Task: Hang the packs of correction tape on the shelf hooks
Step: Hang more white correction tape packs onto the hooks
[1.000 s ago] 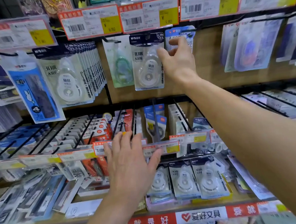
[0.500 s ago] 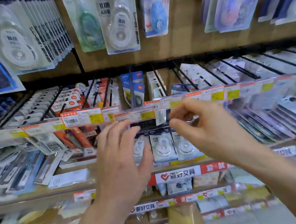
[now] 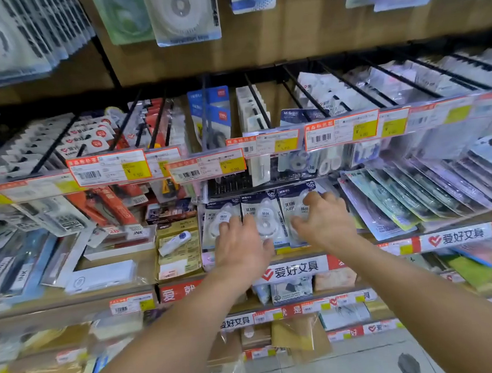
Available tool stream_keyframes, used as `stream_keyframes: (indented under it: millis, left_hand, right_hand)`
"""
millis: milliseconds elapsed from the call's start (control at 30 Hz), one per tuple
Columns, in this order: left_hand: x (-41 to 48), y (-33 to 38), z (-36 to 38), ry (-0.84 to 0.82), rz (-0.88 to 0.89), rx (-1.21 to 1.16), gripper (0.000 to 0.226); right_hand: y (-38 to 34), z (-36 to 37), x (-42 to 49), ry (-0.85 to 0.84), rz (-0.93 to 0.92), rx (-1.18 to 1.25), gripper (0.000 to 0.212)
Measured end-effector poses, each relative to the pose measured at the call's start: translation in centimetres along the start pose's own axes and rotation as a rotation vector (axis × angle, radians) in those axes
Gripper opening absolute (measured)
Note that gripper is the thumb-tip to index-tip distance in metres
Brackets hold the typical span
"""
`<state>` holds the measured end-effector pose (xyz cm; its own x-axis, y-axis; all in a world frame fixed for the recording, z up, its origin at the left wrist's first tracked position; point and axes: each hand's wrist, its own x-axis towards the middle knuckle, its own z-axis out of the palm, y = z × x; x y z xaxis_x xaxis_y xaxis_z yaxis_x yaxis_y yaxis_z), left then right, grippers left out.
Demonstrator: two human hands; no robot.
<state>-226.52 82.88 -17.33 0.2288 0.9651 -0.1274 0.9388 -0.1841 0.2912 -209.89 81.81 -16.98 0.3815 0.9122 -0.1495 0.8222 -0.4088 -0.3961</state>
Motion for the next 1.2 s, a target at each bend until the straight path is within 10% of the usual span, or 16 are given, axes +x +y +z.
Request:
stream_keyframes:
  millis: [733, 1200]
  left_hand:
    - [6.1, 2.4, 3.9, 0.02, -0.273, -0.135, 0.074]
    - [-5.0, -0.3, 1.4, 0.222, -0.019, -0.289, 0.079]
  right_hand:
    - [1.2, 2.8, 3.3, 0.075, 0.147, 0.114, 0.083]
    - [1.0, -1.2, -6.4, 0.168, 0.156, 0.304, 0.073]
